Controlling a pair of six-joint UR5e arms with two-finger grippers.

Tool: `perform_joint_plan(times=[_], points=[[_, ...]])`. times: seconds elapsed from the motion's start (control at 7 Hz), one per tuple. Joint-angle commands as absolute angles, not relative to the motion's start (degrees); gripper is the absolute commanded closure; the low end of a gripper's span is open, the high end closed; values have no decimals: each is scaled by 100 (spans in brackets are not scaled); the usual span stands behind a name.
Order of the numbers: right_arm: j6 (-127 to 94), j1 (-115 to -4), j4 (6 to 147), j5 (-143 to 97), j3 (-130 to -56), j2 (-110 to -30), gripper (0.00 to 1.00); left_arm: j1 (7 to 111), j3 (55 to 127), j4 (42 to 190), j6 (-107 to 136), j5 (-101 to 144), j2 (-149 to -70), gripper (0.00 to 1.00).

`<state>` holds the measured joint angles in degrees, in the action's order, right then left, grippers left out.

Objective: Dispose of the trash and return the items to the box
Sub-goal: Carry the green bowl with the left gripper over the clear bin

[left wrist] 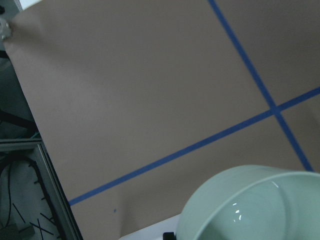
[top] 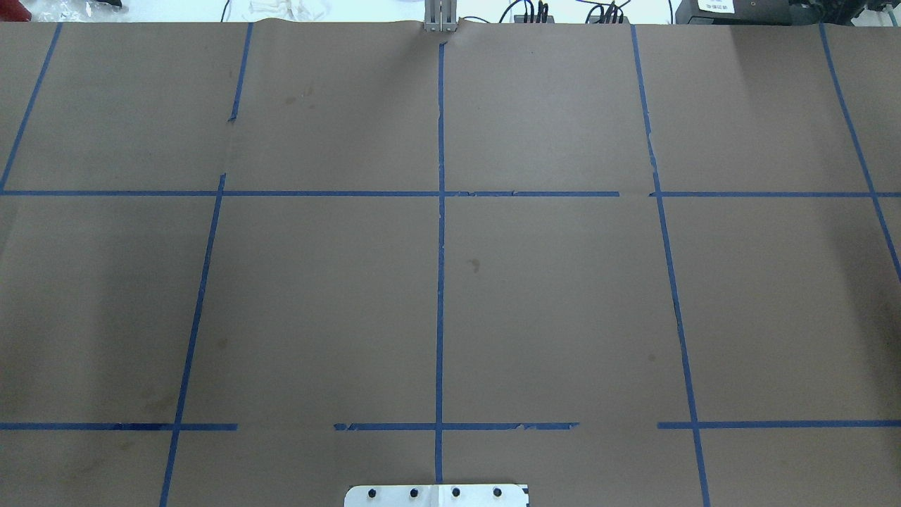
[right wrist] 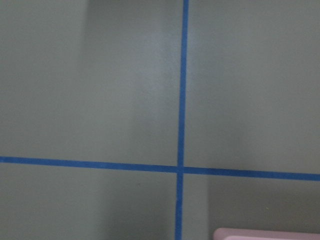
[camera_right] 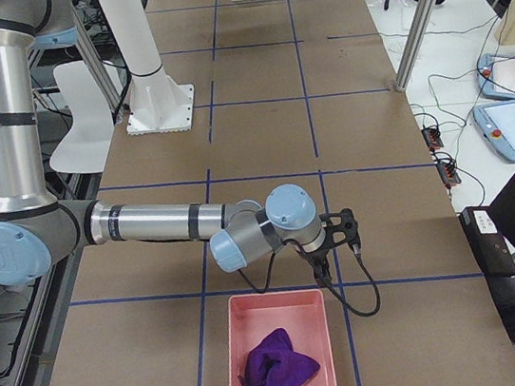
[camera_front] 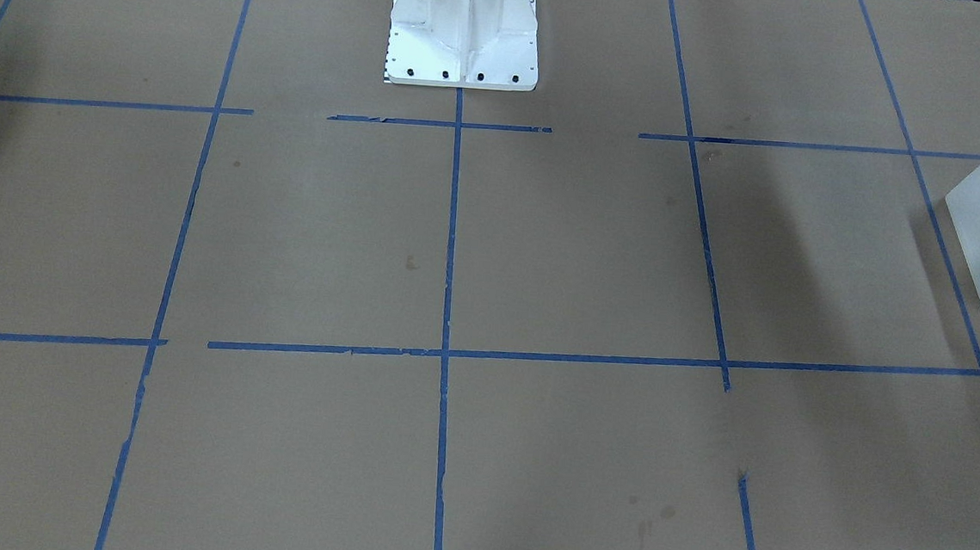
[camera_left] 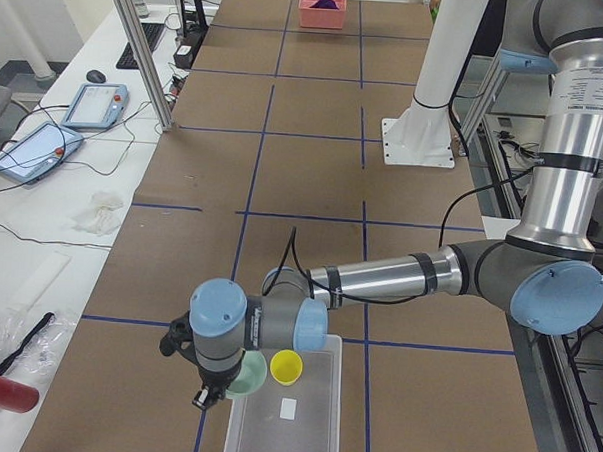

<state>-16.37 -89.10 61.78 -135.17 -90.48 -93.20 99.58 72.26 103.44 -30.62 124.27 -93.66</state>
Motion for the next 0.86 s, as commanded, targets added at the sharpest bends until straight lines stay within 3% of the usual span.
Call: perform_joint_plan(times=[0.0, 0.29, 0.71], points=[[-1951, -8667, 6885, -13518, -9812, -9202, 0, 10002, 6988, 10468, -3059, 12349, -8835, 100], [-1951, -8666, 7461, -13509, -10256, -9228, 0, 9984, 6822, 10563, -3015, 12401, -8701, 100], [-1951, -8666, 7462, -13500, -10257, -9246, 0, 9967, 6232, 11566, -2505, 12594, -8710, 100]])
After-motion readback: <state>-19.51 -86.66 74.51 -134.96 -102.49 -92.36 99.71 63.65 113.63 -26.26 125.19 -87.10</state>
